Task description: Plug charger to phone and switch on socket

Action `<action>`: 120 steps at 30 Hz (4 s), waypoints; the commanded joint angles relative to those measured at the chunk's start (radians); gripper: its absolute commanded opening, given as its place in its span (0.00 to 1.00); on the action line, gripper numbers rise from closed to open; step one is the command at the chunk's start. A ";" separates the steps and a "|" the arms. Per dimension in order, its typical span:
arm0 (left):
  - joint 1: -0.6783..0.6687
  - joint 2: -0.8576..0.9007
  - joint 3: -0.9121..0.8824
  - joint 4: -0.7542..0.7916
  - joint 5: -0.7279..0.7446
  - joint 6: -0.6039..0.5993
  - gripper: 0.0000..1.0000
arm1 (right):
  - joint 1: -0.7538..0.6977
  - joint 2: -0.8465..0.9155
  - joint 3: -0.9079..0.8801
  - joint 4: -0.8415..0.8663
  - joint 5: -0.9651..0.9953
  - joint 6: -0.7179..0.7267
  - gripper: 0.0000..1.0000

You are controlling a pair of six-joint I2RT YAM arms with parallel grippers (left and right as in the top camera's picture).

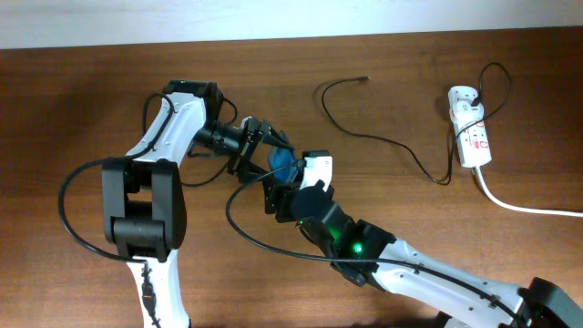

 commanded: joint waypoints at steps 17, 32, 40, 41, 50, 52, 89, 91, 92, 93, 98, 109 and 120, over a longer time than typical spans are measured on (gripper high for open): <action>0.120 -0.006 0.101 0.045 0.032 0.177 0.99 | -0.055 -0.029 0.024 -0.055 -0.032 0.003 0.04; 0.185 -1.199 -0.822 0.873 -0.486 -0.191 0.99 | -0.062 -0.307 0.023 -0.331 0.083 0.201 0.04; 0.182 -0.691 -0.893 1.035 0.099 -0.756 0.99 | -0.127 -0.198 0.023 -0.174 -0.137 0.682 0.04; 0.182 -0.690 -0.893 1.036 0.116 -0.771 1.00 | -0.127 -0.148 0.023 -0.113 -0.230 0.682 0.04; 0.182 -0.690 -0.893 1.047 0.002 -0.838 0.60 | -0.126 -0.077 0.023 -0.024 -0.679 1.050 0.04; 0.177 -0.690 -0.893 1.047 -0.014 -0.840 0.50 | -0.126 -0.077 0.023 -0.024 -0.688 1.088 0.04; 0.109 -0.523 -0.892 1.542 0.115 -0.985 0.00 | -0.455 -0.085 0.023 -0.620 -0.377 0.597 0.98; 0.061 -0.480 -0.892 1.658 0.136 -1.086 0.00 | -0.460 -0.153 0.023 -0.712 -0.346 0.578 0.99; 0.022 -0.473 -0.892 1.722 0.136 -1.165 0.00 | -0.460 -0.193 0.023 -0.779 -0.296 0.578 0.99; -0.008 -0.473 -0.892 1.804 0.151 -1.235 0.00 | -0.460 -0.227 0.023 -0.841 -0.249 0.578 0.99; 0.017 -0.473 -0.892 1.911 0.425 -1.261 0.00 | -0.460 -0.249 0.028 -0.768 -0.040 0.275 0.96; 0.042 -0.473 -0.892 1.911 0.396 -1.195 0.00 | -0.622 0.663 0.899 -0.679 -0.332 -0.304 0.93; 0.042 -0.473 -0.892 1.910 0.363 -1.196 0.00 | -0.550 0.914 1.023 -0.673 -0.376 -0.258 0.13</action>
